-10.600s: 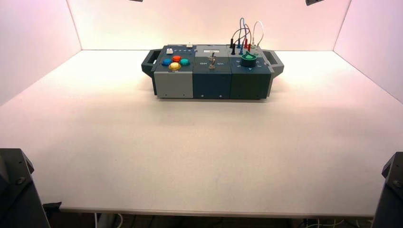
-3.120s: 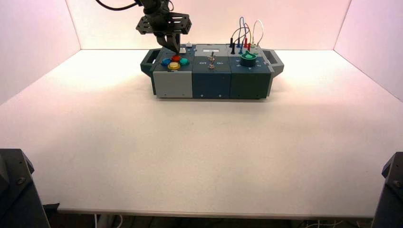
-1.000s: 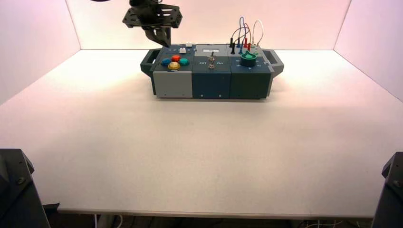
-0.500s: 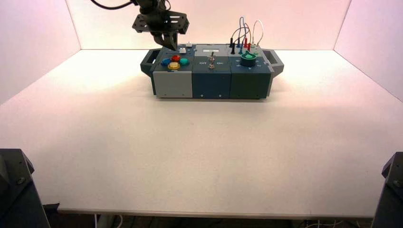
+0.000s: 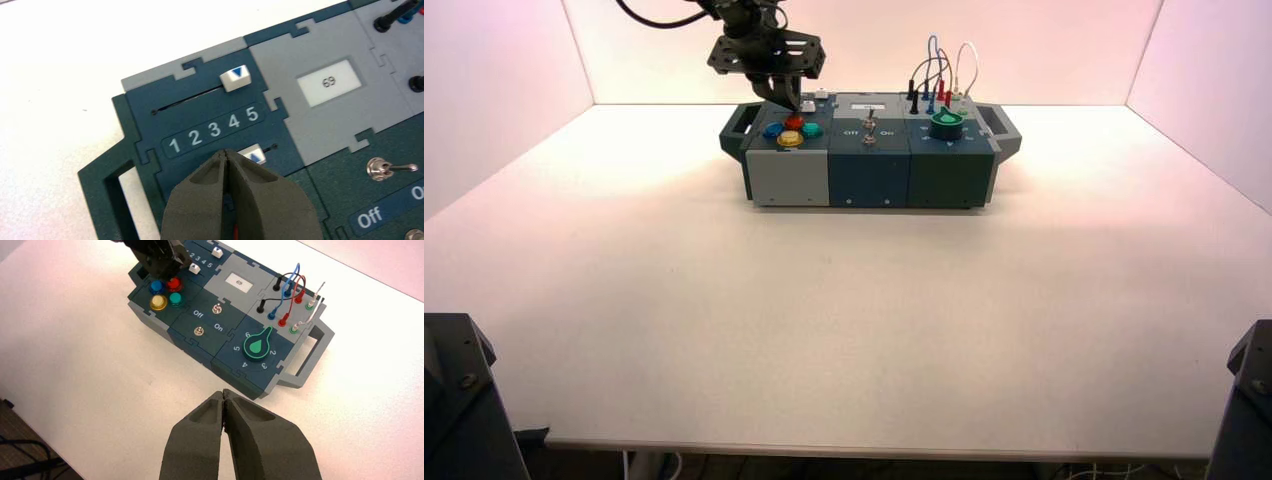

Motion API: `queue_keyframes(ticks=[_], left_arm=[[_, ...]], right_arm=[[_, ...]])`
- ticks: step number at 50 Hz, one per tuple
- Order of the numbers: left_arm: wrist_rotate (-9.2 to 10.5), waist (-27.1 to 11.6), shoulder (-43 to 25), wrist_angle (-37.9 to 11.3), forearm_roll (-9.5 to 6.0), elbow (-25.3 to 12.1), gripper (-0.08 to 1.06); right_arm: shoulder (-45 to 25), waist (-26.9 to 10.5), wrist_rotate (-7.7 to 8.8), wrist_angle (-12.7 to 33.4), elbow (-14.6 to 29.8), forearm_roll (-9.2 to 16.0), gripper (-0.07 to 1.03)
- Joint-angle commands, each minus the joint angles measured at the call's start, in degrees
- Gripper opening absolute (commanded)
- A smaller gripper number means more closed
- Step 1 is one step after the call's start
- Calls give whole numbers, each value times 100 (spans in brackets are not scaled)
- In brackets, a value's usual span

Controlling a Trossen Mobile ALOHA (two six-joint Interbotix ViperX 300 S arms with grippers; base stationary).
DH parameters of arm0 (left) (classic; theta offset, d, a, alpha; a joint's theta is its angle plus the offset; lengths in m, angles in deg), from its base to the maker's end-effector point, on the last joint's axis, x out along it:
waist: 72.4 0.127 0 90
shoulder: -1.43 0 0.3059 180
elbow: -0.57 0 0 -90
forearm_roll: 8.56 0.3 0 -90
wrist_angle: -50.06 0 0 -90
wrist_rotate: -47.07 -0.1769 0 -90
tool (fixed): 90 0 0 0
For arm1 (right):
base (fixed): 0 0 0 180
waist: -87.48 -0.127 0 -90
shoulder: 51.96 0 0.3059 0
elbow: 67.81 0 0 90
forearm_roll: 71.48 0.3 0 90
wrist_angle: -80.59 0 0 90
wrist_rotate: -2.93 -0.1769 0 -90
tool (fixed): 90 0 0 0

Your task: Move the bottom slider to position 4.

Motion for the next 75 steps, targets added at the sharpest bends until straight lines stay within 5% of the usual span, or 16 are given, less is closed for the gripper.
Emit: queue_keyframes(ticks=[1, 75], left_arm=[[-9, -53, 149, 18, 0, -141, -4], [0, -97, 211, -167, 9, -114, -4]], right_arm=[[70, 9, 0, -44, 88, 26, -2], [70, 9, -9, -35, 132, 0, -2]])
